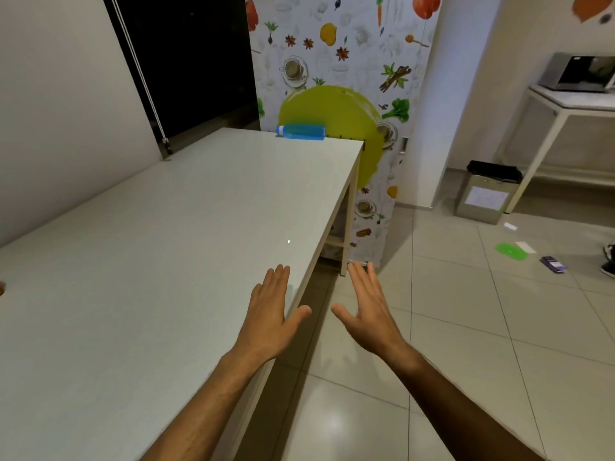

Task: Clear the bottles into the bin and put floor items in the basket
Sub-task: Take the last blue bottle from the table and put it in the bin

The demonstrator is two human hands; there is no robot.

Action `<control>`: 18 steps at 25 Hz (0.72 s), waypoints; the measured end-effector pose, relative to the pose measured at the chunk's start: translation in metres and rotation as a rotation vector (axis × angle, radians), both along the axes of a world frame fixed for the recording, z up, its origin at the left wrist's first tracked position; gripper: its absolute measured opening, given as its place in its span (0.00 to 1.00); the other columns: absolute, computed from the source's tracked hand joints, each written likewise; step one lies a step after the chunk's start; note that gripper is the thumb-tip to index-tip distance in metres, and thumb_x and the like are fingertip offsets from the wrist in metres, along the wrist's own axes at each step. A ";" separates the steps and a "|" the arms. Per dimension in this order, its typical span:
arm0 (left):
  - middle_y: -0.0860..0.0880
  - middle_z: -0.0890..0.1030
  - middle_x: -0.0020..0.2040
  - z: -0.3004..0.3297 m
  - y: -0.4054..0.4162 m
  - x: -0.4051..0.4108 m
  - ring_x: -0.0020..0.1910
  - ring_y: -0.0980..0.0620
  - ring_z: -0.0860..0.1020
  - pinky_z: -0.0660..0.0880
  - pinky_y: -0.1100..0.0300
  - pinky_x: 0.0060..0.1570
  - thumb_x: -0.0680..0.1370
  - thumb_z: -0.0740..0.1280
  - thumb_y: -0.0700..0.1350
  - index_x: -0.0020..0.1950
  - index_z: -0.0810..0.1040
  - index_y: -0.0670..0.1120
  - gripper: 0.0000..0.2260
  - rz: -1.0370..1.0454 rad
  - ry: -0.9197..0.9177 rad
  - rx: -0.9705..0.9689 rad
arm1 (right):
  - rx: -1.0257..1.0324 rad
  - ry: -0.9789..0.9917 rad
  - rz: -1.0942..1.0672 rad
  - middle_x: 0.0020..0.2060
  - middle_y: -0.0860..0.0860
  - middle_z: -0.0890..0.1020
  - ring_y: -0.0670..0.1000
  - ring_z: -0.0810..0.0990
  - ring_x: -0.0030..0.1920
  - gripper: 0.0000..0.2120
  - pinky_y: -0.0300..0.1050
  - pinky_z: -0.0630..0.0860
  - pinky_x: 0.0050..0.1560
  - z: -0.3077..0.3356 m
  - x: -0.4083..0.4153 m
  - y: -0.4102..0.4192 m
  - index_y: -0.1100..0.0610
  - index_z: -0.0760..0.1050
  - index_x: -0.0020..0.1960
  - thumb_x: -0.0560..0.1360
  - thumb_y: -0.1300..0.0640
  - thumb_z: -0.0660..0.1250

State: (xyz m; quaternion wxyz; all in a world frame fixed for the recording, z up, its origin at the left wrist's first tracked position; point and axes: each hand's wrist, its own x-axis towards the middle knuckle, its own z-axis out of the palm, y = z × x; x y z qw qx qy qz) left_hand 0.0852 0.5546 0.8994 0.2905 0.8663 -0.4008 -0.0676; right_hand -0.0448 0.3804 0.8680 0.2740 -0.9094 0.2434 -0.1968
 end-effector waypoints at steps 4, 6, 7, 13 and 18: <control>0.57 0.39 0.81 0.012 -0.077 0.033 0.81 0.54 0.39 0.37 0.55 0.74 0.75 0.53 0.70 0.81 0.41 0.60 0.39 0.037 -0.027 0.017 | -0.137 -0.008 0.066 0.80 0.44 0.41 0.45 0.32 0.79 0.42 0.53 0.40 0.78 0.009 0.041 -0.071 0.50 0.43 0.82 0.77 0.34 0.57; 0.57 0.39 0.82 0.016 -0.119 0.044 0.80 0.54 0.39 0.37 0.55 0.73 0.75 0.53 0.70 0.81 0.43 0.59 0.39 0.030 -0.056 0.014 | -0.226 0.004 0.070 0.81 0.46 0.42 0.47 0.32 0.79 0.42 0.53 0.36 0.77 0.015 0.053 -0.110 0.52 0.44 0.82 0.77 0.35 0.57; 0.57 0.39 0.82 0.018 -0.136 0.046 0.80 0.54 0.38 0.37 0.55 0.73 0.75 0.53 0.70 0.82 0.44 0.59 0.39 0.021 -0.066 0.015 | -0.263 0.012 0.074 0.81 0.47 0.42 0.47 0.32 0.79 0.42 0.52 0.34 0.77 0.017 0.057 -0.126 0.53 0.44 0.82 0.78 0.35 0.57; 0.57 0.38 0.81 0.012 -0.214 0.068 0.79 0.56 0.37 0.35 0.57 0.73 0.79 0.56 0.67 0.82 0.41 0.58 0.37 -0.017 -0.101 0.060 | -0.272 0.032 0.083 0.80 0.47 0.39 0.47 0.31 0.79 0.42 0.50 0.33 0.77 0.019 0.074 -0.205 0.53 0.42 0.82 0.79 0.36 0.58; 0.58 0.40 0.82 0.004 -0.271 0.099 0.79 0.58 0.38 0.38 0.56 0.74 0.79 0.58 0.67 0.81 0.41 0.59 0.38 -0.022 -0.071 0.035 | -0.201 0.035 0.082 0.80 0.44 0.40 0.44 0.31 0.78 0.41 0.50 0.35 0.79 0.015 0.096 -0.261 0.50 0.42 0.82 0.78 0.37 0.59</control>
